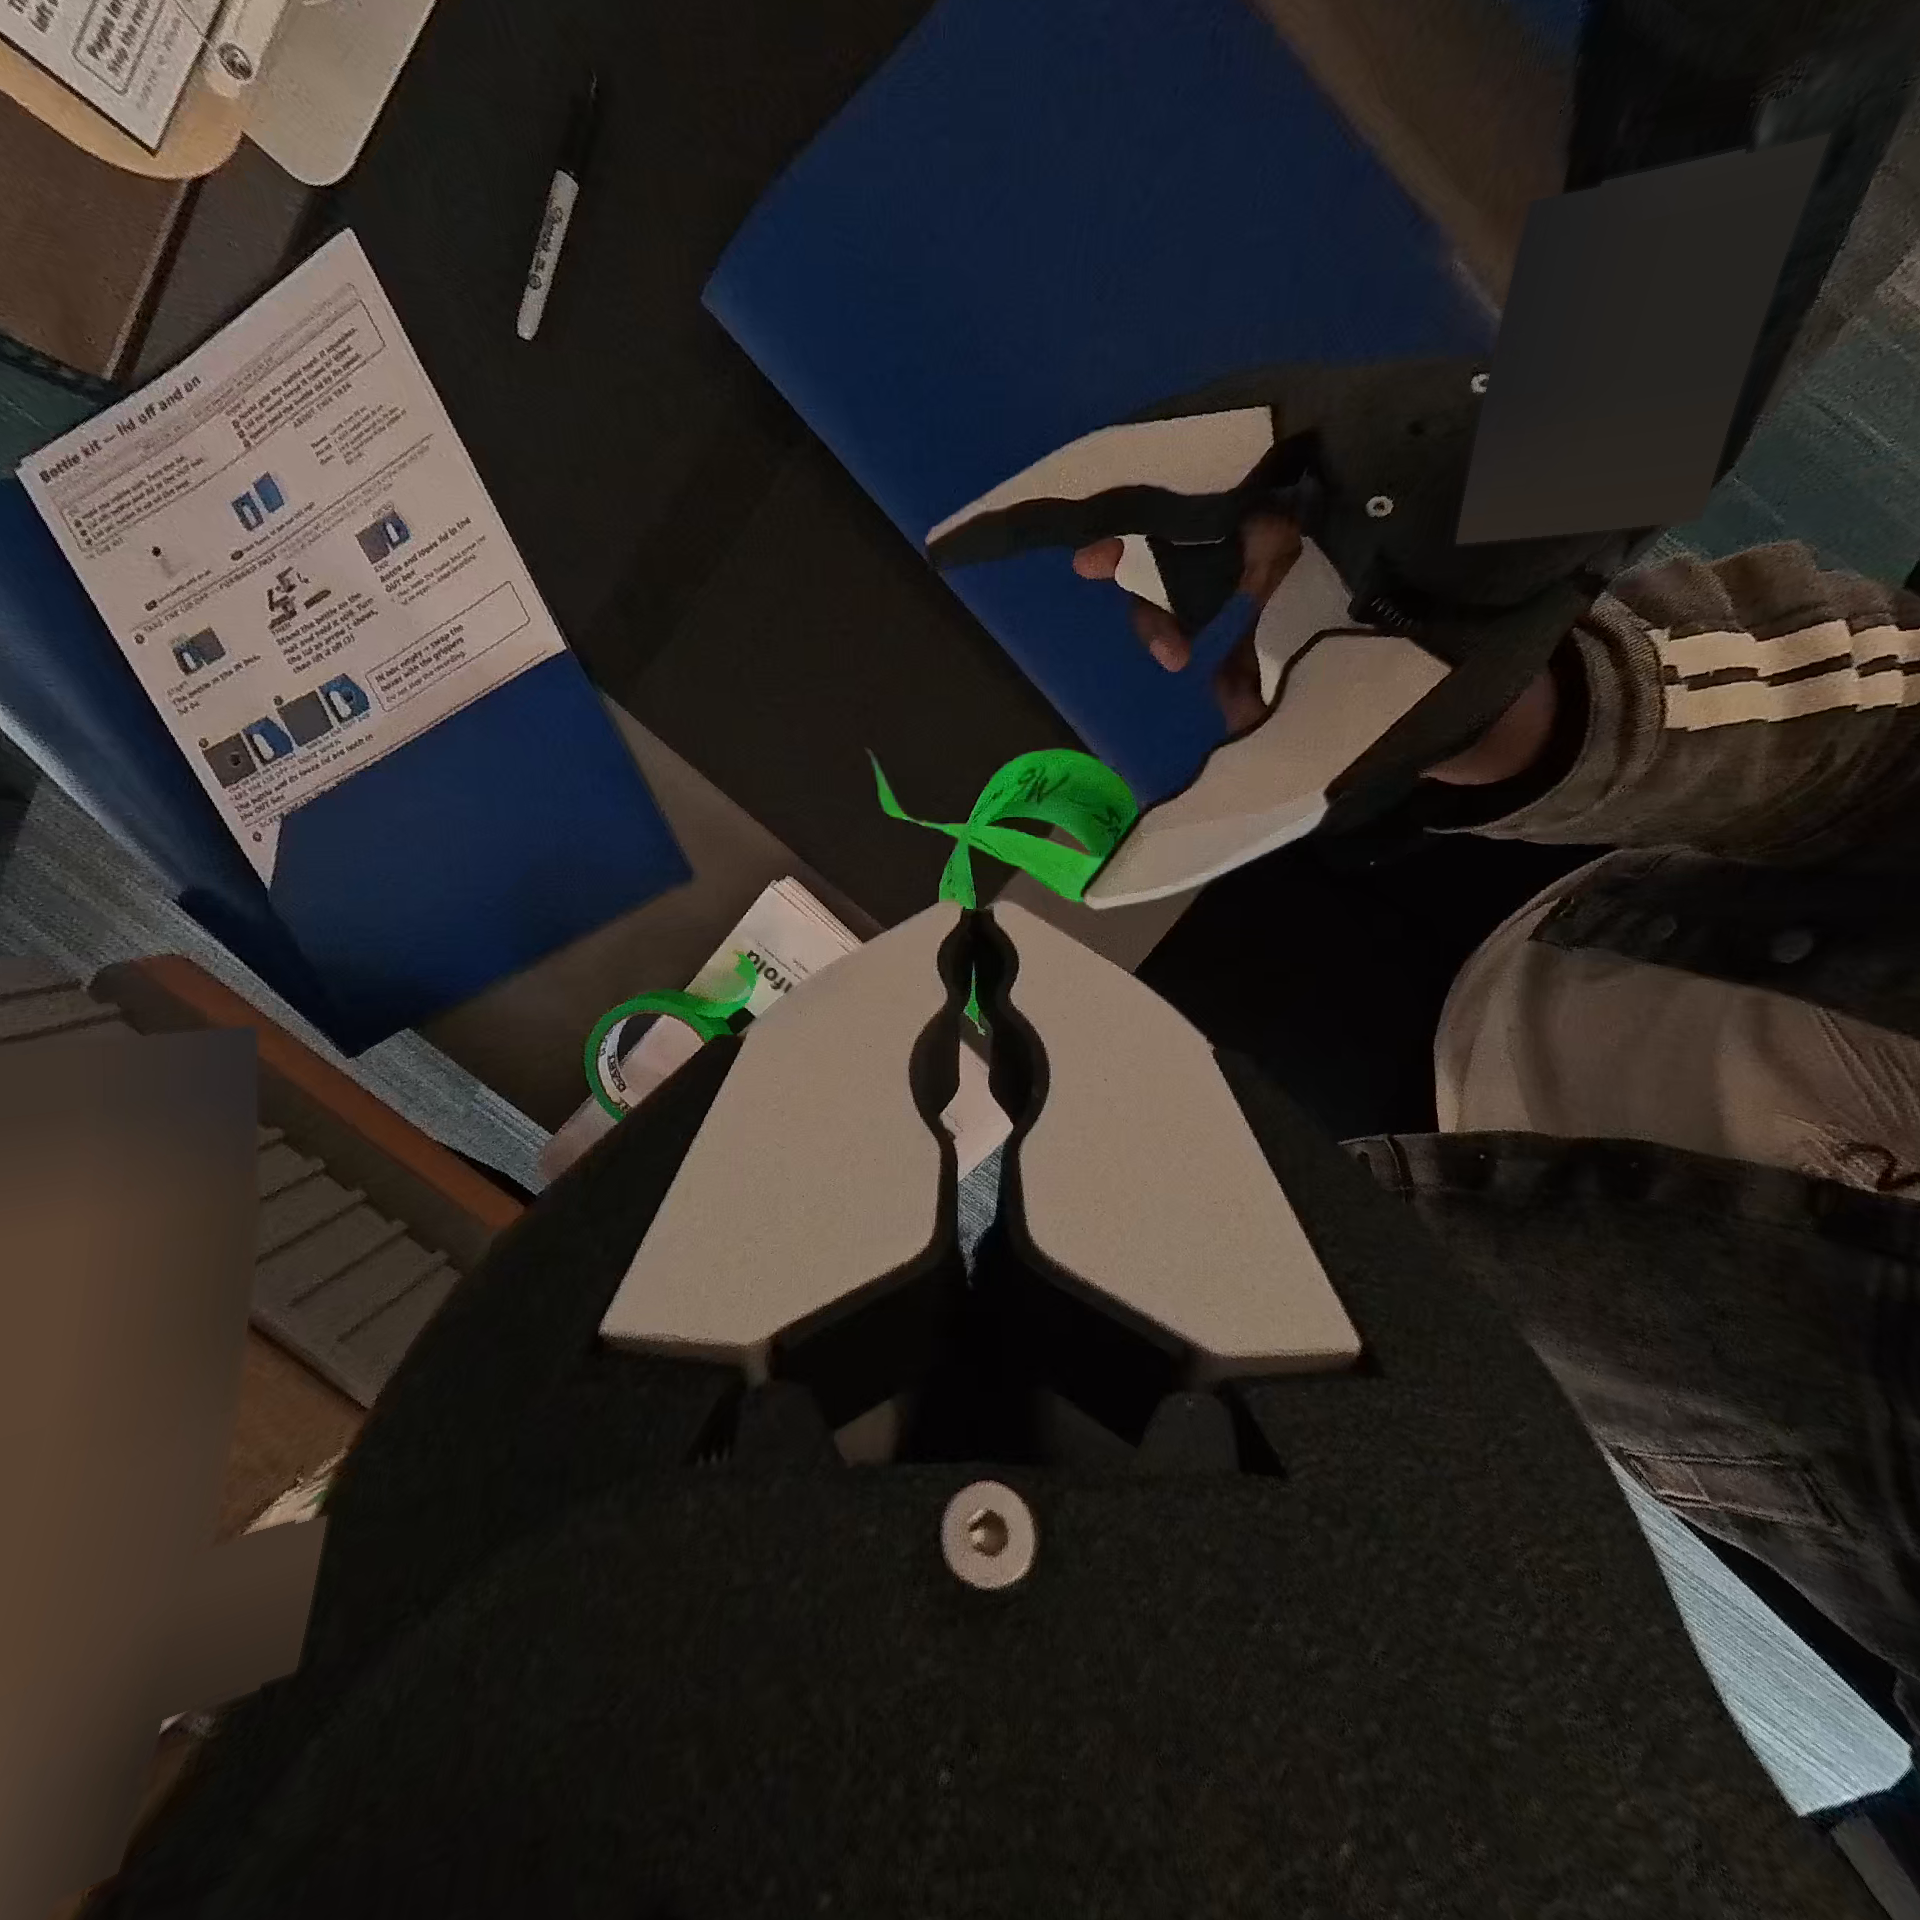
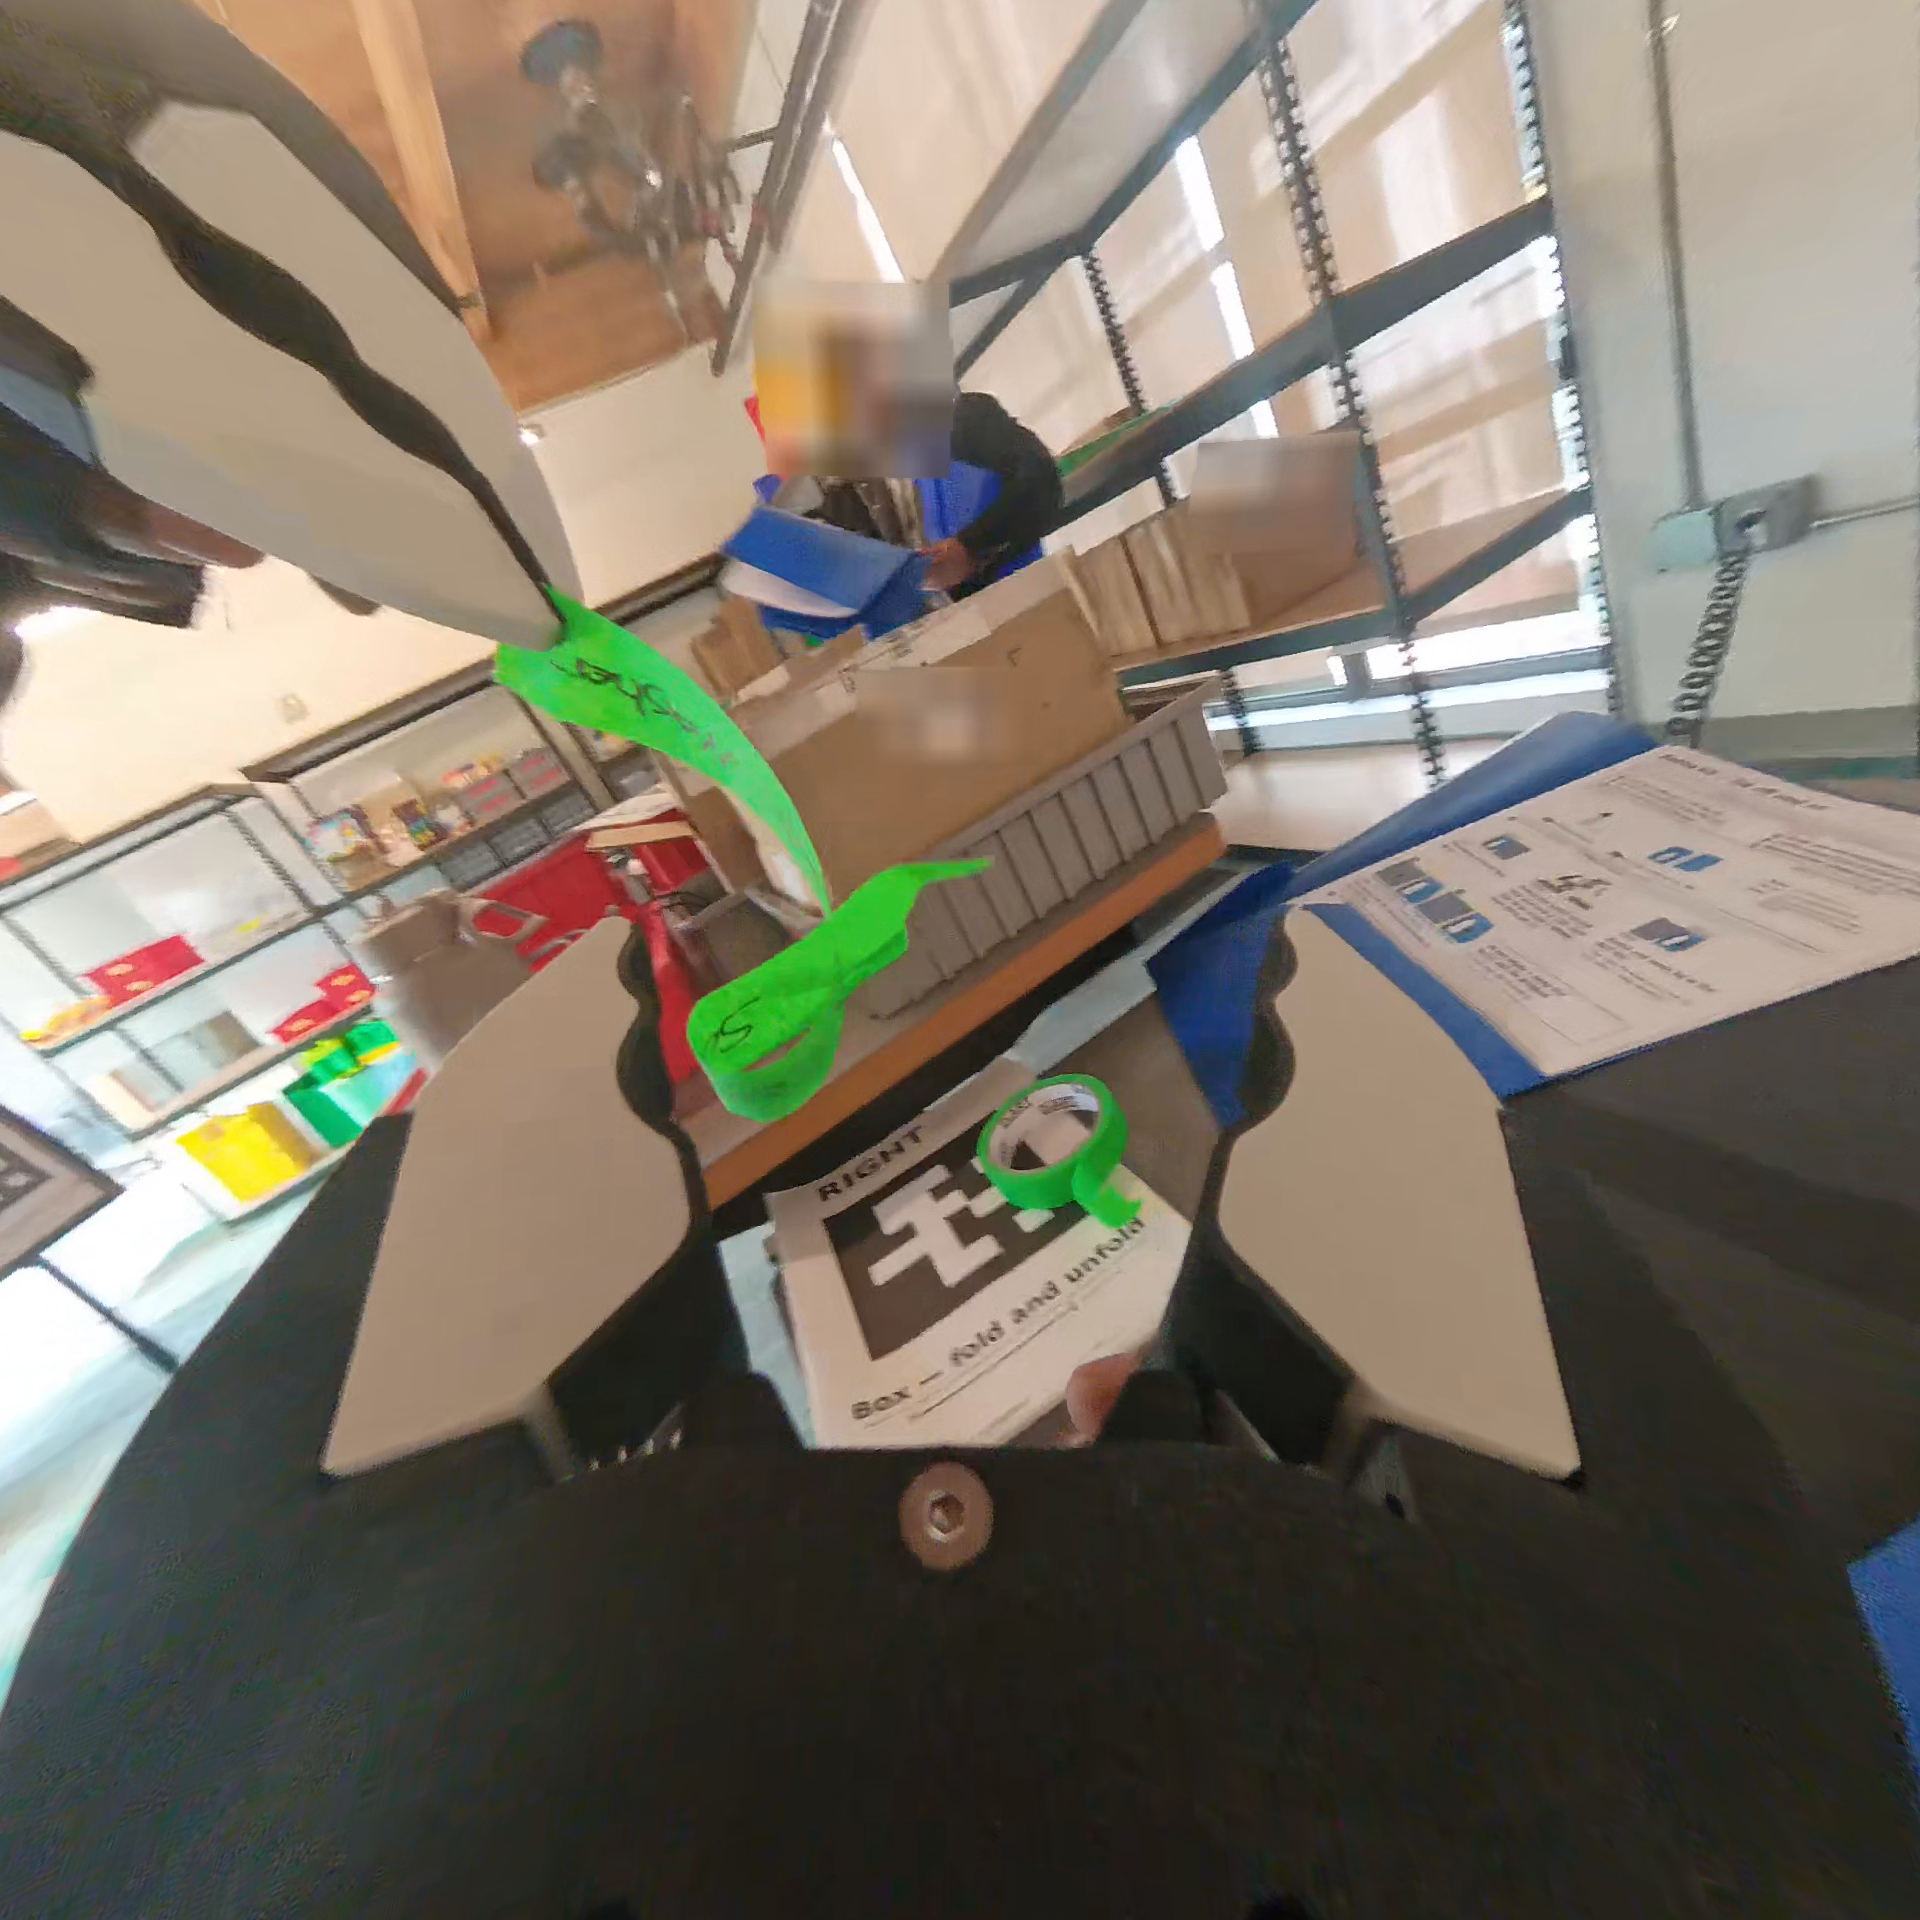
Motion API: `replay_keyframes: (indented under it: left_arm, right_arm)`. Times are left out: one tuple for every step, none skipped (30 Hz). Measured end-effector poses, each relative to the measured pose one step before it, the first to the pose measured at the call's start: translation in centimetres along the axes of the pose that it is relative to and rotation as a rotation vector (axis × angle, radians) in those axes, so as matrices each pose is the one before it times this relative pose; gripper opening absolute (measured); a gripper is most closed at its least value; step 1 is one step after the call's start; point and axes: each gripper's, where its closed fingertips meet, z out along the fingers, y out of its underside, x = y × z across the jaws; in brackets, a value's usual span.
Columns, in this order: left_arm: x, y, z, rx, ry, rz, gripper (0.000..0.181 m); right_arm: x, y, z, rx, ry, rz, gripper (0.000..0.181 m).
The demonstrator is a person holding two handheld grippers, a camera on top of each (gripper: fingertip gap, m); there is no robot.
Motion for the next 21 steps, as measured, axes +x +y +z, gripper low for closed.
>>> replay_keyframes:
  left_arm:
    - [0.036, -0.101, -0.018, 0.0028, -0.0012, 0.0029, 0.001]
    - [-0.002, -0.002, -0.022, -0.0032, -0.0019, 0.0029, 0.001]
    - [-0.048, 0.061, -0.029, -0.0036, -0.0025, 0.0001, 0.001]
    - [-0.05, 0.047, -0.019, -0.0004, 0.0008, -0.0028, 0.001]
    - [-0.046, 0.058, 0.002, -0.0017, 0.0032, -0.0044, 0.001]
    - [-0.058, 0.014, 0.02, 0.0007, 0.001, -0.0029, 0.001]
    - [-0.06, 0.001, 0.02, 0.0012, -0.0007, -0.0006, 0.001]
    - [-0.011, -0.027, 0.015, 0.0006, 0.0008, 0.0001, 0.001]
    - [0.015, -0.075, 0.006, 0.0034, 0.002, 0.0003, 0.001]
    - [0.004, -0.093, 0.013, 0.0042, 0.0006, 0.0002, 0.001]
    - [-0.008, -0.054, 0.002, 0.0011, -0.0003, 0.0014, 0.001]
    - [-0.016, -0.045, 0.021, 0.0009, -0.0005, 0.0006, 0.001]
    - [-0.009, -0.072, -0.009, 0.0034, -0.0012, 0.0004, 0.001]
    - [-0.025, -0.085, -0.034, 0.0044, -0.0015, 0.0014, 0.001]
    - [0.018, -0.119, -0.06, 0.0078, 0.0008, 0.0005, 0.001]
    - [0.028, -0.186, -0.093, 0.013, 0.0004, 0.0011, 0.0]
    - [-0.006, -0.139, -0.11, 0.0101, -0.0022, 0.0043, 0.0]
    - [0.001, 0.01, -0.122, -0.0006, -0.0008, 0.003, 0.0]
    - [0.069, 0.077, -0.094, -0.0016, 0.005, -0.0002, 0.0]
    - [0.09, 0.071, -0.061, 0.0005, 0.0081, -0.003, 0.001]
    - [0.108, 0.097, -0.027, 0.0003, 0.01, -0.0043, 0.001]
  right_arm:
    - [0.469, 0.047, -0.021, -0.0002, 0.0243, -0.0163, 0.107]
    - [0.312, 0.006, -0.083, 0.0069, 0.0066, 0.0007, 0.106]
    - [0.22, -0.057, -0.134, 0.0141, -0.0044, 0.0164, 0.105]
    - [0.17, -0.13, -0.173, 0.0171, -0.0086, 0.0228, 0.104]
    - [0.116, -0.139, -0.161, 0.0159, -0.0101, 0.0221, 0.103]
    - [0.138, -0.079, -0.112, 0.009, -0.0043, 0.0156, 0.102]
    - [0.195, 0.067, 0.0, -0.0007, 0.0036, 0.006, 0.101]
    - [0.174, 0.203, 0.098, -0.0103, 0.006, -0.0011, 0.101]
    - [0.107, 0.307, 0.175, -0.0162, 0.0034, -0.0031, 0.101]
    - [0.001, 0.353, 0.2, -0.0181, 0.0, -0.0051, 0.101]
    - [-0.049, 0.366, 0.188, -0.0187, -0.0008, -0.0085, 0.101]
    - [-0.024, 0.377, 0.176, -0.0194, 0.0035, -0.0129, 0.103]
    - [0.068, 0.337, 0.167, -0.0175, 0.0102, -0.0164, 0.103]
    - [0.145, 0.274, 0.139, -0.0128, 0.0144, -0.0179, 0.104]
    - [0.131, 0.269, 0.135, -0.0123, 0.0142, -0.0193, 0.104]
    - [0.194, 0.342, 0.122, -0.0174, 0.0173, -0.0239, 0.104]
    - [0.289, 0.305, 0.077, -0.0143, 0.0221, -0.0281, 0.104]
    - [0.383, 0.149, -0.003, -0.001, 0.0252, -0.0234, 0.103]
    - [0.355, -0.038, -0.091, 0.0116, 0.0181, -0.0128, 0.1]
    - [0.309, -0.174, -0.148, 0.0187, 0.0104, -0.0034, 0.097]
    - [0.324, -0.233, -0.195, 0.0195, 0.0086, 0.0, 0.094]
